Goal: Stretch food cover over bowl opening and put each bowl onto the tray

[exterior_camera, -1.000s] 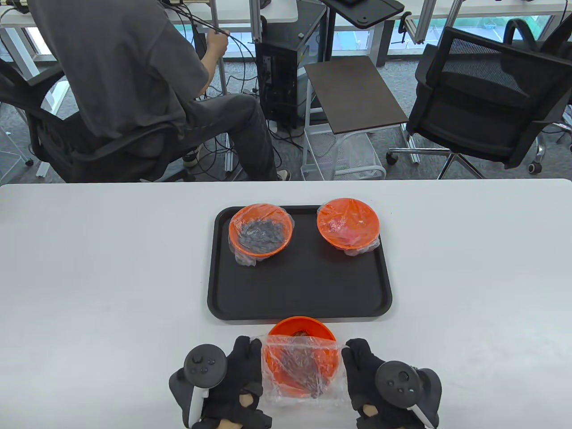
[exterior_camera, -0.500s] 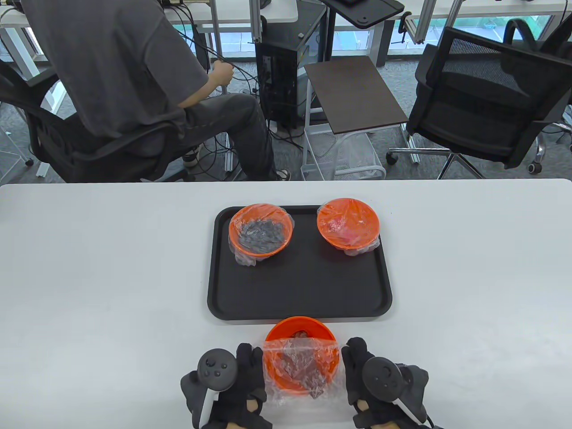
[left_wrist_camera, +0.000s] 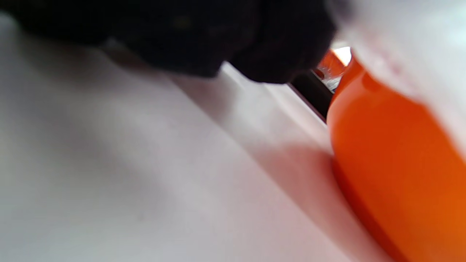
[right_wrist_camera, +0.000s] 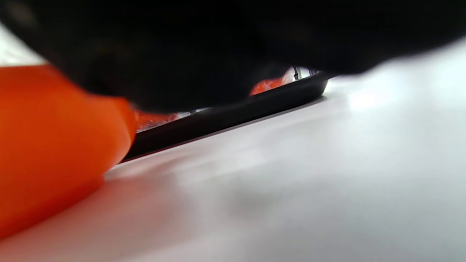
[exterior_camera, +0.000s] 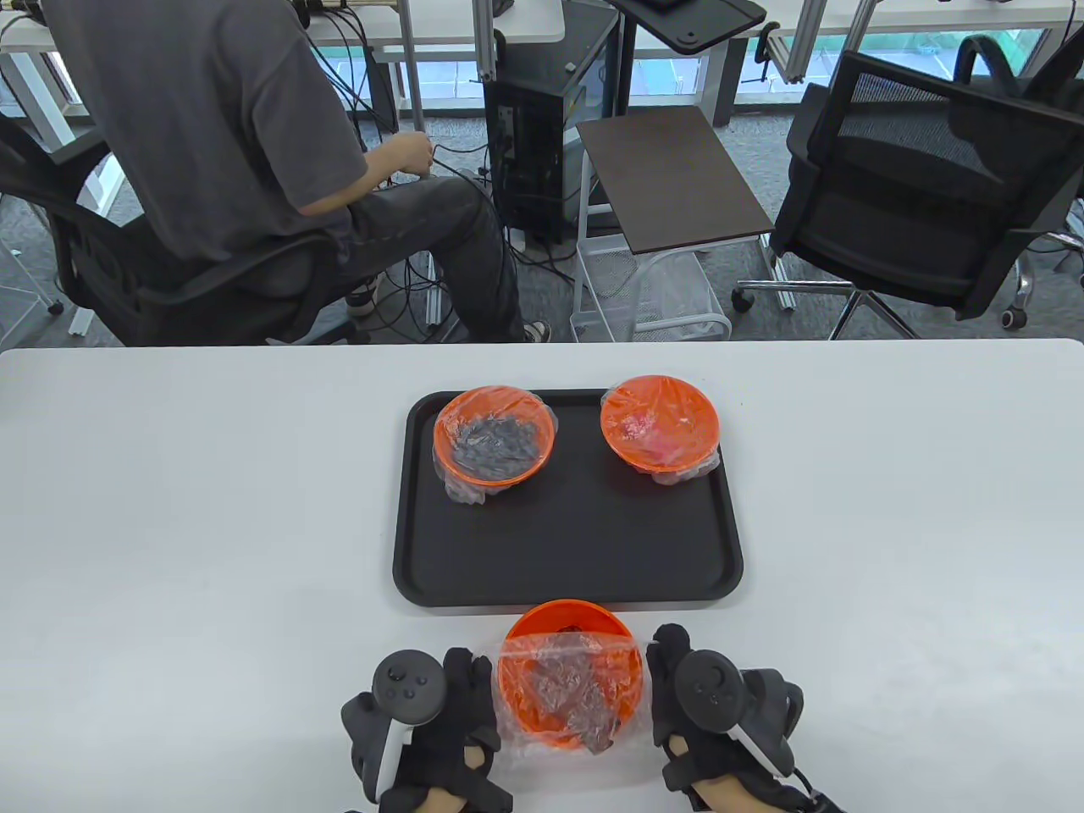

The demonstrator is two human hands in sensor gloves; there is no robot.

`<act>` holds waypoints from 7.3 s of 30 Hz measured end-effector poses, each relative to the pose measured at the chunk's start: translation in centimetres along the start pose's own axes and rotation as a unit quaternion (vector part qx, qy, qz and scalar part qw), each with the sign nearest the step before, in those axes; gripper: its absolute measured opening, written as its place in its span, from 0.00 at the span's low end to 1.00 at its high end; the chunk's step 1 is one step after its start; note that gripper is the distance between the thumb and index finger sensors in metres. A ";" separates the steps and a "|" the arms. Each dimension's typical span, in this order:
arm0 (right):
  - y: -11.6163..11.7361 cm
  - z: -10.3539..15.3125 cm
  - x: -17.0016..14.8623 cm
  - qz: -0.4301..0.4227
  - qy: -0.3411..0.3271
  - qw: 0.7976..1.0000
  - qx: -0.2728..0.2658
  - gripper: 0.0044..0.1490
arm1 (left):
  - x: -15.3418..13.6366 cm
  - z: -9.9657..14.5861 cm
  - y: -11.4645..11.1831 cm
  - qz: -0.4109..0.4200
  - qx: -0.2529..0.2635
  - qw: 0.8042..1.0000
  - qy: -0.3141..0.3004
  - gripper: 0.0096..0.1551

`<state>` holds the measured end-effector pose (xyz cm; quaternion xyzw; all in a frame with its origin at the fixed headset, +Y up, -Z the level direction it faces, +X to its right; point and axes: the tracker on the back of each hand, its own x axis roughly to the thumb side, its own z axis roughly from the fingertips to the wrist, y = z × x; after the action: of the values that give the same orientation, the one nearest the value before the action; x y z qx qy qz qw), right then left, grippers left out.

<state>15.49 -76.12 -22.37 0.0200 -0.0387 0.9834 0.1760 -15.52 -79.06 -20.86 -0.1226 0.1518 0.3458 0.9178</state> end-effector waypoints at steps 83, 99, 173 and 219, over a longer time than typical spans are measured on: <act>2.1 -5.8 -2.2 -0.184 0.099 0.963 0.170 0.30 | 0.6 -8.6 1.3 0.098 -0.233 0.964 -0.080 0.31; 0.0 -5.0 -3.0 -0.173 0.109 0.962 0.179 0.44 | 1.1 -7.1 2.1 0.074 -0.180 0.977 -0.085 0.27; -1.3 -17.8 0.2 -0.146 0.166 0.973 0.067 0.33 | 3.7 -4.1 5.3 -0.205 -0.045 0.974 -0.087 0.54; -6.0 -5.3 -0.3 0.102 -0.067 0.992 0.036 0.60 | 4.4 -3.5 4.3 -0.225 -0.070 0.968 -0.082 0.54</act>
<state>17.69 -70.20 -27.21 0.0886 -0.0170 0.9934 0.0713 -15.95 -74.41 -26.24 -0.1891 0.0197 0.1488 0.9704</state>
